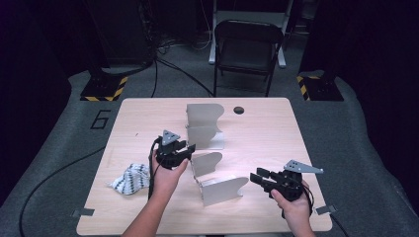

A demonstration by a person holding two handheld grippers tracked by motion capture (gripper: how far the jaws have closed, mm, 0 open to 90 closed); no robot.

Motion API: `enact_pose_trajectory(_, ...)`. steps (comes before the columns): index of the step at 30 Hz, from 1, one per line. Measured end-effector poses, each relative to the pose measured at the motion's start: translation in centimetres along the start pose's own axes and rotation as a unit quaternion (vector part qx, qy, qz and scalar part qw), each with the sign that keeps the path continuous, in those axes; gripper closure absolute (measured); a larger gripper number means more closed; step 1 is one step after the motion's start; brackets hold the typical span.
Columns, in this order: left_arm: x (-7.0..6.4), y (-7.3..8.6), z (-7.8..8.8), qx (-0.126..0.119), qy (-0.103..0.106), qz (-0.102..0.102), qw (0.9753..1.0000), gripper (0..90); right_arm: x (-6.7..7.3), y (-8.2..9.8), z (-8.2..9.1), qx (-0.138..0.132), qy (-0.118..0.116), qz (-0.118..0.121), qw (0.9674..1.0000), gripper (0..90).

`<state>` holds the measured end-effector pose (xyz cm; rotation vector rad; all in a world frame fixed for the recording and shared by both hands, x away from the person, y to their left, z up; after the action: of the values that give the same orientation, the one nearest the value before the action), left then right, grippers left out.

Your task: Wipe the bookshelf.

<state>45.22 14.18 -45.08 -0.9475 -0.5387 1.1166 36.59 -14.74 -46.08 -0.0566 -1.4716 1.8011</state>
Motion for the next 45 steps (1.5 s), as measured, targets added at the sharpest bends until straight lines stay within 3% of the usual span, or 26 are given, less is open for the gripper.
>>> enact_pose_trajectory(2,0.0,-0.1,0.1,-0.004,-0.008,-0.003,1.0000,70.4,0.1,0.0,-0.1,-0.001,0.000,0.003,1.0000,55.3)
enact_pose_trajectory(5,0.1,-0.3,0.3,-0.009,-0.009,-0.002,0.9999,74.3,0.2,0.2,-0.1,0.004,0.000,0.012,0.9999,55.3)
enact_pose_trajectory(9,-0.2,-1.0,0.6,-0.021,-0.007,-0.015,0.9996,80.9,0.1,0.2,0.0,0.003,0.001,0.007,1.0000,55.2)
enact_pose_trajectory(15,-0.3,-1.2,0.4,-0.007,-0.007,-0.009,0.9999,80.4,0.0,0.6,0.2,0.004,0.000,0.006,1.0000,55.3)
enact_pose_trajectory(17,-0.2,-1.3,0.3,-0.003,-0.018,-0.008,0.9998,74.8,0.0,0.7,0.3,0.006,0.000,0.008,0.9999,55.2)
enact_pose_trajectory(18,-0.2,-1.3,0.2,0.002,-0.018,-0.007,0.9998,70.4,-0.1,0.7,0.4,0.007,0.004,0.008,0.9999,55.3)
enact_pose_trajectory(22,-0.5,-0.7,-0.4,0.029,-0.025,-0.011,0.9992,71.2,-0.1,0.7,0.6,0.002,0.003,0.003,1.0000,55.2)
enact_pose_trajectory(29,-0.4,-0.7,-0.4,0.020,-0.041,-0.021,0.9987,77.2,-0.1,0.8,0.4,0.004,0.003,0.003,1.0000,55.3)
enact_pose_trajectory(33,-0.4,-1.0,-0.5,0.015,-0.028,-0.025,0.9992,81.1,-0.2,1.1,0.4,0.006,0.003,0.001,1.0000,55.3)
enact_pose_trajectory(36,-0.5,-1.4,-0.7,0.023,-0.012,-0.050,0.9984,83.3,-0.3,1.4,0.5,0.006,0.004,-0.003,1.0000,55.3)
enact_pose_trajectory(38,-0.5,-1.5,-0.9,0.028,0.015,-0.061,0.9976,83.7,-0.3,1.5,0.5,0.006,0.004,-0.002,1.0000,55.3)
enact_pose_trajectory(41,-0.6,-1.6,-1.1,0.034,0.040,-0.061,0.9968,83.9,-0.3,1.6,0.4,0.008,0.003,-0.005,1.0000,55.3)
enact_pose_trajectory(45,-1.2,-1.8,-1.2,0.039,0.078,-0.081,0.9929,84.0,-0.3,1.8,0.0,0.008,0.003,-0.007,0.9999,55.3)
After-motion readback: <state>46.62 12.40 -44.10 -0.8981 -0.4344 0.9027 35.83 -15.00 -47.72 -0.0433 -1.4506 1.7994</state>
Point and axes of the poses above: each handheld gripper's, and its own axes: z roughly backward along the jaws, y roughly out of its underside, x roughly to its left, the point moved 6 cm from there along -z, roughly forward along the jaws, and after that the axes turned 6 degrees about -y, right-handed, at the moved point
